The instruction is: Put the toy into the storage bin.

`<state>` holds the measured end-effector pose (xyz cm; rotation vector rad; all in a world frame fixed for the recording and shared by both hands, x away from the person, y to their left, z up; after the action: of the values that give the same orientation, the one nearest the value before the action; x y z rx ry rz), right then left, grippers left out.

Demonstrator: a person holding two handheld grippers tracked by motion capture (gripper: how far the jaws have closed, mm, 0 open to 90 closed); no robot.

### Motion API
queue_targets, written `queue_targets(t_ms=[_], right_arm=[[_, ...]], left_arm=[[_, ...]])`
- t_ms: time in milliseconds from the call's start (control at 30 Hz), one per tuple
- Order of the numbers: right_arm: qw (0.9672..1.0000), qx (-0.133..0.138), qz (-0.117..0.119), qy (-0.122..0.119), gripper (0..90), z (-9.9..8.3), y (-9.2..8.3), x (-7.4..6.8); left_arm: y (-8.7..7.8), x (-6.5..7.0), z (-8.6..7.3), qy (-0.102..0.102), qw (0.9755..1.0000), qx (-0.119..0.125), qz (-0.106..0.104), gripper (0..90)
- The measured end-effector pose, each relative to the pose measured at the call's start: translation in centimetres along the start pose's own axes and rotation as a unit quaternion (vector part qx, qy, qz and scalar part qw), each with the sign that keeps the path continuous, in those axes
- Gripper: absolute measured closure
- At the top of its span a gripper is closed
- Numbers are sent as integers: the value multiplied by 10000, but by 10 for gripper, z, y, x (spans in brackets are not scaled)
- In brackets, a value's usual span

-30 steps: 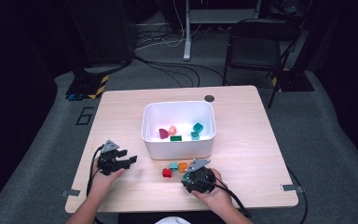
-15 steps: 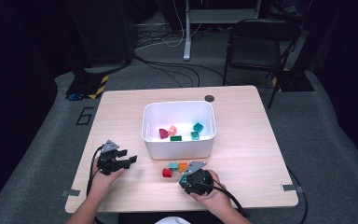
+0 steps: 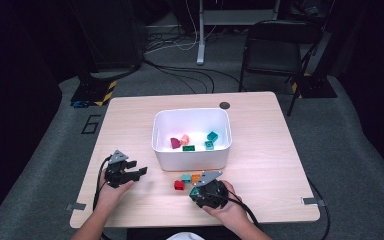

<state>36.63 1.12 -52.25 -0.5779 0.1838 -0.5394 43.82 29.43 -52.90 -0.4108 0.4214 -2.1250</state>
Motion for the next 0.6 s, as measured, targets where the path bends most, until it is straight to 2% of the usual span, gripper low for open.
queue_targets(t_ms=[167,267,300,433,600], right_arm=[[9999,115,84,68,582,11,-6,0],[9998,196,90,28,582,17,-9,1],[9998,196,72,72,582,18,-11,1],[9997,217,72,-8,582,26,-16,3],[9996,235,153,30,582,37,-23,6]], left_arm=[[0,0,0,-14,10000,7,-1,405],[0,0,0,-12,10000,-2,-1,404],[0,0,0,-9,10000,-5,2,404],[0,0,0,-6,10000,-13,4,404],[1,0,-1,1,10000,-7,-6,404]])
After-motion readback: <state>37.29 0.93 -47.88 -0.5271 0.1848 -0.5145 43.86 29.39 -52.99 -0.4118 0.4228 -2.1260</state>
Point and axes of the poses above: each handheld gripper's, and its own axes: y roughly forward along the jaws, z roughly out of its top, x roughly to its right, the point moved 5 cm from there along y, roughly forward along the jaws, and after that the axes turned 12 degrees about x, right-handed, at the moved point
